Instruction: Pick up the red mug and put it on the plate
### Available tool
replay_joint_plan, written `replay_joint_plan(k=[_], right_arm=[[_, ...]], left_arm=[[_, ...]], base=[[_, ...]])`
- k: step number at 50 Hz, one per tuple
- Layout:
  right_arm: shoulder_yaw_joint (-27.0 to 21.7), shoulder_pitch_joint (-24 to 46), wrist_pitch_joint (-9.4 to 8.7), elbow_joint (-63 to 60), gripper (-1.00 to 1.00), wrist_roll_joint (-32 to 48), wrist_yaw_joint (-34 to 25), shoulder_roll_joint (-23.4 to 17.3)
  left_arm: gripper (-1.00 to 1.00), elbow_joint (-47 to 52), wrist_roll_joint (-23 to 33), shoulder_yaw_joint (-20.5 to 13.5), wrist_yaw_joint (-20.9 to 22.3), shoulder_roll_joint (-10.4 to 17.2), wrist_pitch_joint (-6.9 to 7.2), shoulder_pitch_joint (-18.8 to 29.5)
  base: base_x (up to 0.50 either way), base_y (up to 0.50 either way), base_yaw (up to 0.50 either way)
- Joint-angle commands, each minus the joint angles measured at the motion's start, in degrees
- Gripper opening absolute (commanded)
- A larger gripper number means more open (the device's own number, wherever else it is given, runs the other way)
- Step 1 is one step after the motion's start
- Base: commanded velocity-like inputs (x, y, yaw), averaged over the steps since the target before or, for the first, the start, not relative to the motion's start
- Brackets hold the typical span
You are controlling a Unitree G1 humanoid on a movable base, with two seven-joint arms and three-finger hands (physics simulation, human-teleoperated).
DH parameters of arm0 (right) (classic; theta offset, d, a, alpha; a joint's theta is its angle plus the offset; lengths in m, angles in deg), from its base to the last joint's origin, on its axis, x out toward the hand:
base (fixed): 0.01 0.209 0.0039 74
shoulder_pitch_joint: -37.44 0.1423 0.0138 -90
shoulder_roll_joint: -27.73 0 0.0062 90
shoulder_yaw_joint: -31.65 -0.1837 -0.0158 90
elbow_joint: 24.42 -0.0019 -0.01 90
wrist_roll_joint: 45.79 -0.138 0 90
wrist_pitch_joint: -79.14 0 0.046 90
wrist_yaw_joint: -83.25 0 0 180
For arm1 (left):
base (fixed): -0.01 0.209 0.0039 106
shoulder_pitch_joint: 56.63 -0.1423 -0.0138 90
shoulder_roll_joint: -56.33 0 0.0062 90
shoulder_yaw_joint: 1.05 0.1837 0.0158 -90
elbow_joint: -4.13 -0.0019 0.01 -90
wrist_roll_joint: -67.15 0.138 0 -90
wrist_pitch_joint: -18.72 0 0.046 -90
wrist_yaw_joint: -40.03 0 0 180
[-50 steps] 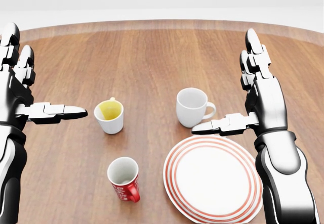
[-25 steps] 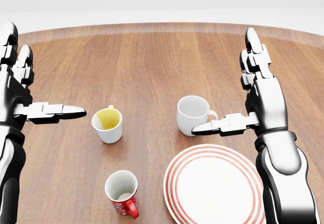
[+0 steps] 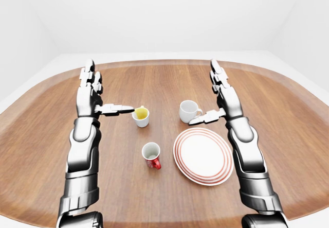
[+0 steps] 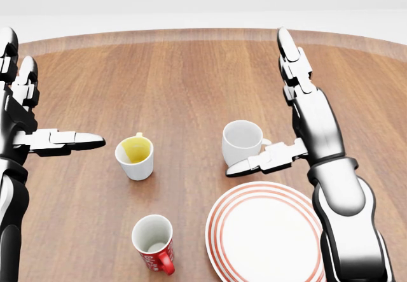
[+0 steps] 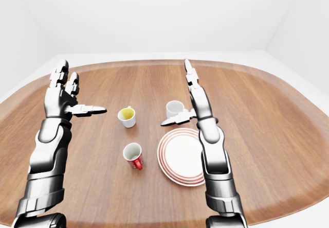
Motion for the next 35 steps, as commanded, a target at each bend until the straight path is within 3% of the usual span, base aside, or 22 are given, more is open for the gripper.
replay_joint_plan(k=[1,14,35], right_arm=[[2.25,2.96,0.00,0.74,1.00,9.93,-2.41,-0.22],[3.99,5.76,0.00,1.84,1.00,20.76,-7.52,1.25],[8.65,9.13,0.00,18.62,1.00,40.45,-5.70,5.45]], left_arm=[[1.00,0.01,-0.12,0.02,-0.04,0.09,0.00,0.11],[1.00,0.88,-0.13,-0.02,-0.11,0.12,0.00,0.30],[1.00,0.33,-0.69,-0.54,-0.10,0.47,0.00,-0.08]], base=[[0.00,0.00,0.00],[0.00,0.00,0.00],[0.00,0.00,0.00]])
